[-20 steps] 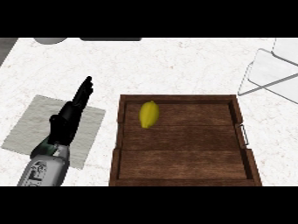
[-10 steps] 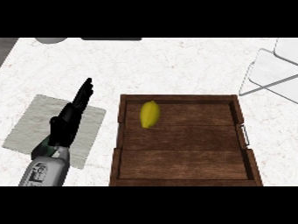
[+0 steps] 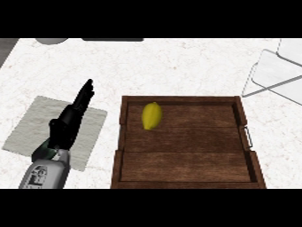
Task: Pick the croissant from the tray and place it in the tiered shelf
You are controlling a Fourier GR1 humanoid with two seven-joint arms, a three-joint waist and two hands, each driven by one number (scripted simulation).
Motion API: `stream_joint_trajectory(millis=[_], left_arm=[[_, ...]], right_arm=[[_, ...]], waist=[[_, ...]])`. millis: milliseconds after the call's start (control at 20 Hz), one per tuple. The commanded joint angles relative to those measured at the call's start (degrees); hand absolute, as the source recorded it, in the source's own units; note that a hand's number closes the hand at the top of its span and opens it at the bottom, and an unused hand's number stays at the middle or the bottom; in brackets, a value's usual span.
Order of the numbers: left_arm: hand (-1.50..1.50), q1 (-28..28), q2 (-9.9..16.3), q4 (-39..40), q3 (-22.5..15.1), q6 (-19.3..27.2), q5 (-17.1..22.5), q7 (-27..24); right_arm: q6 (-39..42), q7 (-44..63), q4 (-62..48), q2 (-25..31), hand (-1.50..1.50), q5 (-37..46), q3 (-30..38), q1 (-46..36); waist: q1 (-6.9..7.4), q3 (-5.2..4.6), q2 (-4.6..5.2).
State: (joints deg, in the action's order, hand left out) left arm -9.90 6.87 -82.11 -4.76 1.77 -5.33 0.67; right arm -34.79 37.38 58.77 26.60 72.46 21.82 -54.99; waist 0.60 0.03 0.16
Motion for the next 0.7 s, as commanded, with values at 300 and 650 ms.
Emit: stream_joint_trajectory(millis=[300, 650], left_arm=[[0.00, 1.4, -0.2, -2.1, -0.1, 0.4, -1.1, 0.7], [0.00, -0.6, -0.3, -2.8, 1.4, -0.5, -0.2, 3.0]], right_arm=[[5.1, 14.3, -2.5, 4.9, -1.50, 11.3, 1.5, 3.3], [1.7, 12.9, 6.9, 2.1, -1.50, 4.4, 2.7, 9.7]], waist=[[-0.54, -0.08, -0.28], [-0.69, -0.03, -0.25]])
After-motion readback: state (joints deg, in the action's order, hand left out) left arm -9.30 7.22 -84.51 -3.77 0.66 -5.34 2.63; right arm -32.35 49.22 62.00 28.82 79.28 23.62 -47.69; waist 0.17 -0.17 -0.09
